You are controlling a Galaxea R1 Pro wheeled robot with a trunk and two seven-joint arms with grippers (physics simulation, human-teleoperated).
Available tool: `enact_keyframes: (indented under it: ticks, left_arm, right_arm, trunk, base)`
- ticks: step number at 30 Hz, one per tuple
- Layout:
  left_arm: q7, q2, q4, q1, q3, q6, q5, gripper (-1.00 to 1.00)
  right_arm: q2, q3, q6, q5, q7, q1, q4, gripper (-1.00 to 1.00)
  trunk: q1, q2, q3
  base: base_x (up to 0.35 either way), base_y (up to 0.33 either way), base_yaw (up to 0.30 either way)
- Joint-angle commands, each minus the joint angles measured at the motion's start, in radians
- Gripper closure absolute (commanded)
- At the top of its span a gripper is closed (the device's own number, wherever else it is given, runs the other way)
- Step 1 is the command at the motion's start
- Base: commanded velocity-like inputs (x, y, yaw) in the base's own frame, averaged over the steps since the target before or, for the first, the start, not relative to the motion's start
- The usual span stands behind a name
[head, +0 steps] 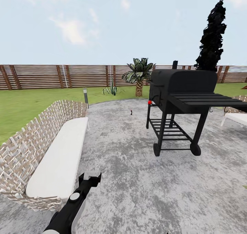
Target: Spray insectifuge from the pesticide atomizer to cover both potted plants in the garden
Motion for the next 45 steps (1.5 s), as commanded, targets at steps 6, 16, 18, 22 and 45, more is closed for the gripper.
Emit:
enact_keyframes:
  ticks: [6,16,18,22,45]
  left_arm:
    - [0.000,0.000,0.001,-0.001,0.001,-0.003,-0.006,-1.00]
    - [0.000,0.001,0.001,-0.001,0.002,-0.003,-0.006,-1.00]
    - [0.000,0.001,0.001,-0.001,0.002,-0.003,-0.006,-1.00]
    - [0.000,0.001,0.001,-0.001,0.002,-0.003,-0.006,-1.00]
    - [0.000,0.001,0.003,-0.001,0.002,-0.003,-0.005,-1.00]
  right_arm:
    - [0.000,-0.001,0.001,0.000,0.000,0.000,-0.001,-1.00]
    - [0.000,-0.001,0.001,0.000,0.000,0.000,-0.001,-1.00]
    - [0.000,-0.001,0.001,0.000,0.000,0.000,-0.001,-1.00]
    - [0.000,-0.001,0.001,0.000,0.000,0.000,-0.001,-1.00]
    - [0.002,-0.004,-0.082,-0.009,-0.001,0.000,0.000,-1.00]
  trunk:
    - [0.023,-0.043,-0.020]
    - [0.061,-0.113,-0.051]
    - [0.069,-0.127,-0.058]
    - [0.084,-0.155,-0.070]
    - [0.173,-0.316,-0.142]
  base:
    - [0.000,0.000,0.000]
    - [0.000,0.000,0.000]
    - [0.000,0.000,0.000]
    - [0.000,0.000,0.000]
    - [0.000,0.000,0.000]
